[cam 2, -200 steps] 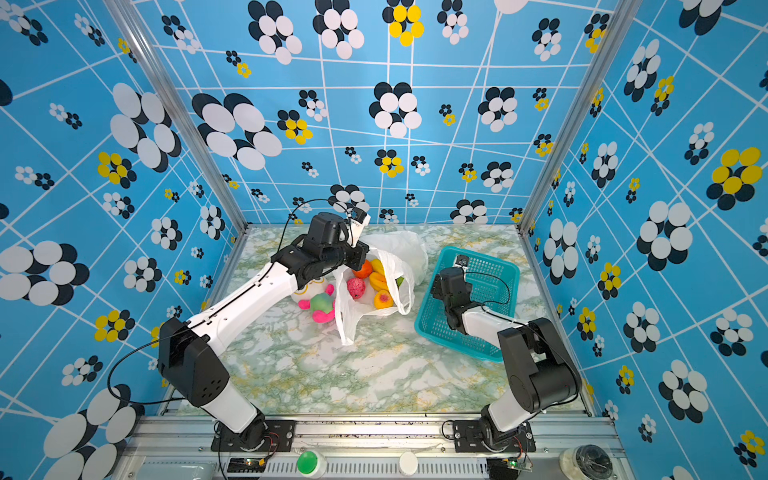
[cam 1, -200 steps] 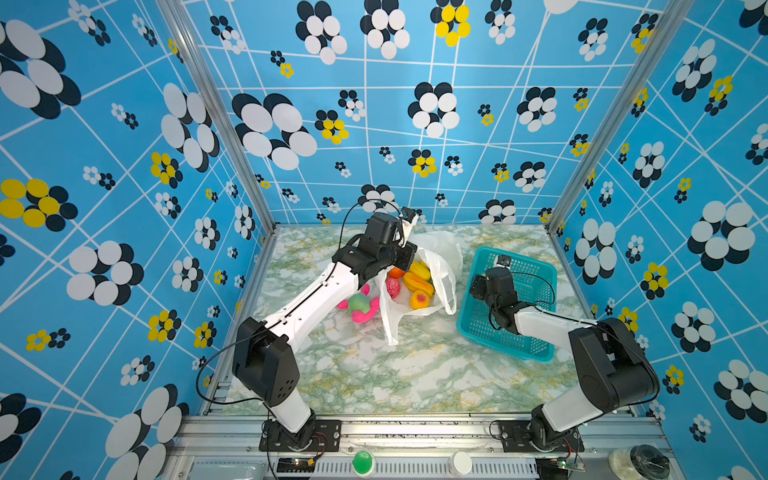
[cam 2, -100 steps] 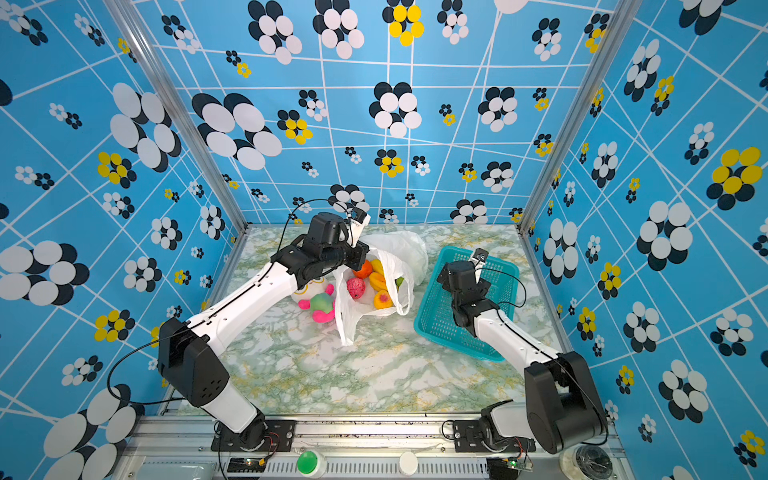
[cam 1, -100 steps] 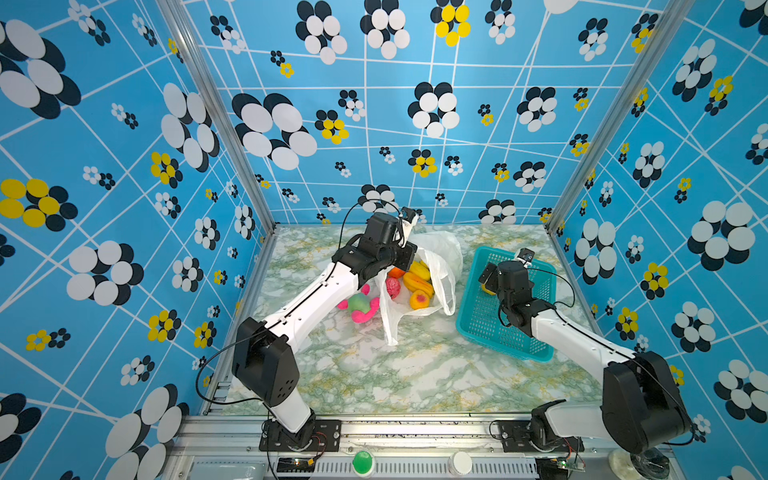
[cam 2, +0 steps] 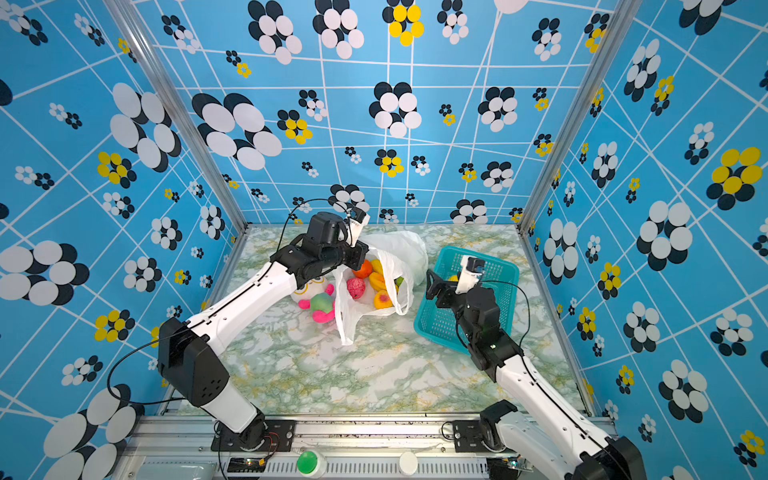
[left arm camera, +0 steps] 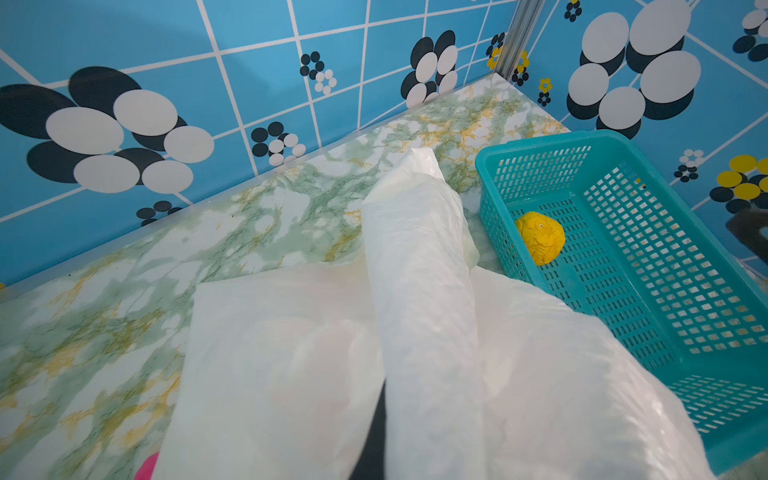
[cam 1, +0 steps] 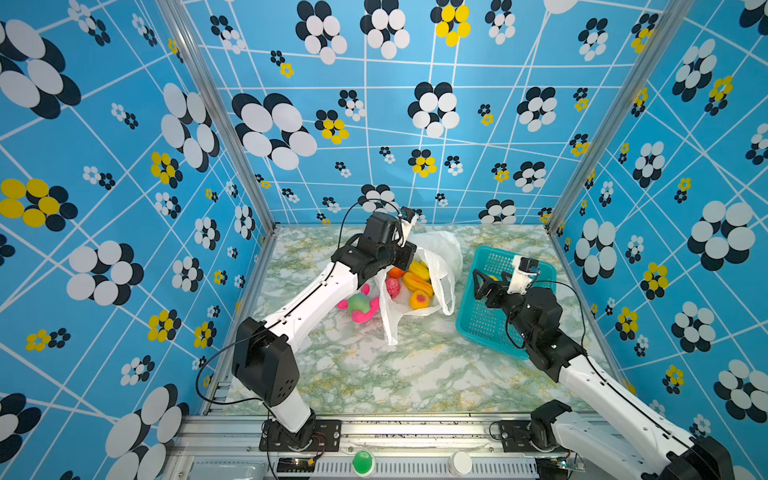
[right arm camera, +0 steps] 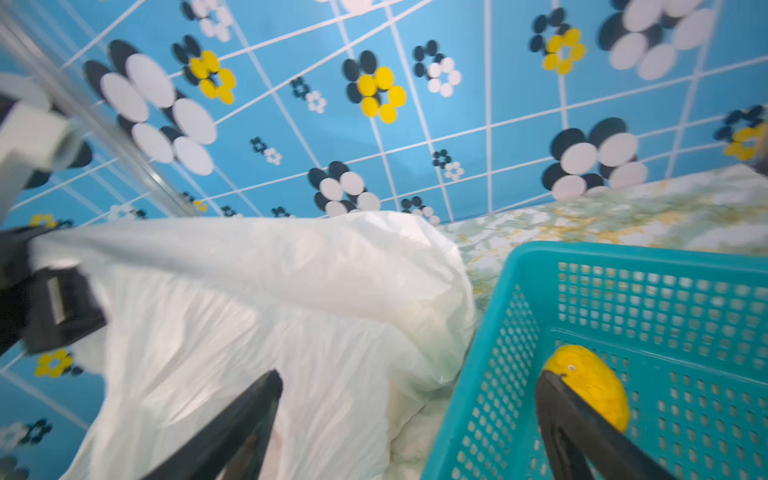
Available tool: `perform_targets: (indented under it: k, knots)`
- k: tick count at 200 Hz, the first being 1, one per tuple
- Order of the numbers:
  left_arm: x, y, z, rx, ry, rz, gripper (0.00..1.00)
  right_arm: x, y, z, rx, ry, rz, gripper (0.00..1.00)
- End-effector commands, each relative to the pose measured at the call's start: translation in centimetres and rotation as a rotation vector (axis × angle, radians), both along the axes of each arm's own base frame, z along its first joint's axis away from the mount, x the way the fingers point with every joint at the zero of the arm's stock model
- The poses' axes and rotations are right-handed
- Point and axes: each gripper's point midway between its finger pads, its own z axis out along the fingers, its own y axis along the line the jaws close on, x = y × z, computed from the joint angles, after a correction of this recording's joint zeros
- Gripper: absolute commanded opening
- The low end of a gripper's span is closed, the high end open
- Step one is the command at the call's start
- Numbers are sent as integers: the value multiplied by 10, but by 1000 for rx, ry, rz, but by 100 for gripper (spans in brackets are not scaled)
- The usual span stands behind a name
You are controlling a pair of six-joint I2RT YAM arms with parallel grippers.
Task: Untie the knot of the plastic bag and take out the fruit
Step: 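Move the open right gripper back into the bag toward the fruit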
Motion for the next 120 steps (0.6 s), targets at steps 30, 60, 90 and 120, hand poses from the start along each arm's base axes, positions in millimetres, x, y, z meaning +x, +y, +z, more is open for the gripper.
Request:
perform_targets:
  k: [30, 60, 90, 120]
  knots:
    - [4, 1, 11, -29, -12, 5, 0, -59, 133, 24, -285, -208, 438, 51]
    - [4, 0, 10, -31, -9, 2, 0, -82, 177, 11, -401, -243, 532, 48]
    - [3, 0, 10, -30, -8, 2, 0, -78, 192, -2, -427, -229, 538, 50]
    - [2, 0, 11, -31, -10, 3, 0, -46, 200, -35, -535, -172, 421, 48]
